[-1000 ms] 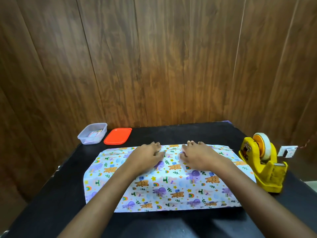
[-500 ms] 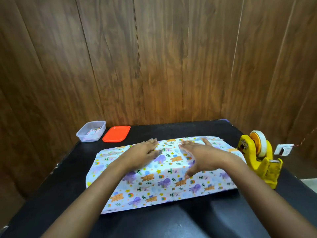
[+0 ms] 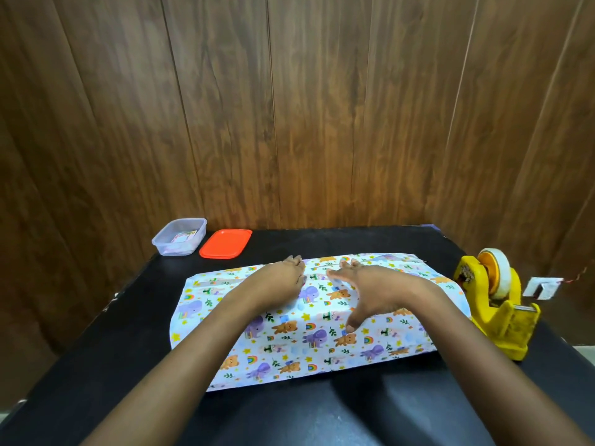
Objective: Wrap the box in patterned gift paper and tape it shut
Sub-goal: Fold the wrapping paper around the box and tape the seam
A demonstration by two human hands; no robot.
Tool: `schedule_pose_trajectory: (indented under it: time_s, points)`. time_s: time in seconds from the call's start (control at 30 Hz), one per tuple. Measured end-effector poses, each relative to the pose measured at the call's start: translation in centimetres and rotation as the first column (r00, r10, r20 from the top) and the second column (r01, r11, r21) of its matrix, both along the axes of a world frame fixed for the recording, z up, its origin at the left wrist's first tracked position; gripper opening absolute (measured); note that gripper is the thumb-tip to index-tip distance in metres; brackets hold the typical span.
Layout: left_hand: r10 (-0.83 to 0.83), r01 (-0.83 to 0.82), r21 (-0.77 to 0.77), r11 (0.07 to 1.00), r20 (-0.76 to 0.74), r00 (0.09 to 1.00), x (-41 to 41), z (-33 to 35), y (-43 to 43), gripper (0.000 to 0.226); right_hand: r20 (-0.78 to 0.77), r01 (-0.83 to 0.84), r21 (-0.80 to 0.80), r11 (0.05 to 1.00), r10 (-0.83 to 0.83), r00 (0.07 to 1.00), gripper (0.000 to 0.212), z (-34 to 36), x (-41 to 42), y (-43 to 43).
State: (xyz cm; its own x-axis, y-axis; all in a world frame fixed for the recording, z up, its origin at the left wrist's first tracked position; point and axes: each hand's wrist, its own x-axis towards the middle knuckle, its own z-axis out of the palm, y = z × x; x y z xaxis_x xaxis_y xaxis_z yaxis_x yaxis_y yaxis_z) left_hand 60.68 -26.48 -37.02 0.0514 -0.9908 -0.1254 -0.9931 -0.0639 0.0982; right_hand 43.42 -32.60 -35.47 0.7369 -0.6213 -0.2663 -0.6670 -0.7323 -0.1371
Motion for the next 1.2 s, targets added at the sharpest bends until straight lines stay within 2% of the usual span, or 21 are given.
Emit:
schedule_pose_trajectory:
  time_s: [0.07, 0.13, 0.2, 0.23, 0.33, 0.57, 0.67, 0.77, 0.93, 1.2]
  points:
    - [0.024, -0.024, -0.023, 0.999, 0.003, 1.0, -0.5, -0.3, 0.0, 0.049, 0.014, 0.005, 0.042, 0.999, -0.005, 1.0, 0.1, 0.5, -0.3, 0.0]
    - [0.031, -0.033, -0.044, 0.998, -0.028, 0.999, -0.5, -0.2, 0.1, 0.049, 0.116, 0.03, 0.1, 0.995, -0.042, 0.992, 0.084, 1.1, -0.4, -0.8]
    - [0.031, -0.036, -0.055, 0.998, -0.094, 0.995, -0.3, 0.0, 0.4, 0.049, 0.252, 0.06, 0.045, 0.997, -0.07, 0.965, 0.063, 1.1, 0.0, -2.1]
    - [0.03, -0.038, -0.06, 0.998, -0.125, 0.992, -0.3, 0.1, 0.5, 0.049, 0.269, 0.071, -0.003, 0.998, -0.067, 0.961, 0.055, 0.9, 0.4, -2.8]
    - [0.031, -0.042, -0.059, 0.997, -0.177, 0.984, -0.2, -0.1, 0.7, 0.055, 0.21, 0.03, -0.077, 0.997, -0.013, 0.978, 0.044, 0.3, 1.7, -4.3]
    - [-0.025, 0.016, -0.08, 0.997, -0.117, 0.993, -1.3, -0.5, 1.7, 0.079, 0.158, -0.082, -0.274, 0.958, 0.129, 0.979, 0.031, -0.5, 3.1, -5.2]
    - [-0.16, 0.16, -0.118, 0.98, 0.011, 0.987, -3.5, -0.7, 3.1, 0.085, 0.138, -0.089, -0.384, 0.919, 0.152, 0.979, 0.026, -1.3, 3.3, -5.8]
    - [-0.199, 0.22, -0.146, 0.965, 0.147, 0.969, -5.1, -1.6, 3.8, 0.082, 0.148, -0.073, -0.458, 0.886, 0.157, 0.976, 0.021, -1.5, 3.6, -6.0]
    - [-0.192, 0.234, -0.22, 0.947, 0.195, 0.962, -5.1, -2.5, 3.9, 0.07, 0.307, 0.018, -0.425, 0.905, 0.125, 0.943, 0.024, -2.1, 3.6, -5.9]
    - [-0.246, 0.276, -0.228, 0.934, 0.152, 0.957, -4.6, -2.2, 4.4, 0.08, 0.411, 0.087, -0.399, 0.913, 0.093, 0.907, 0.025, -1.8, 4.1, -6.1]
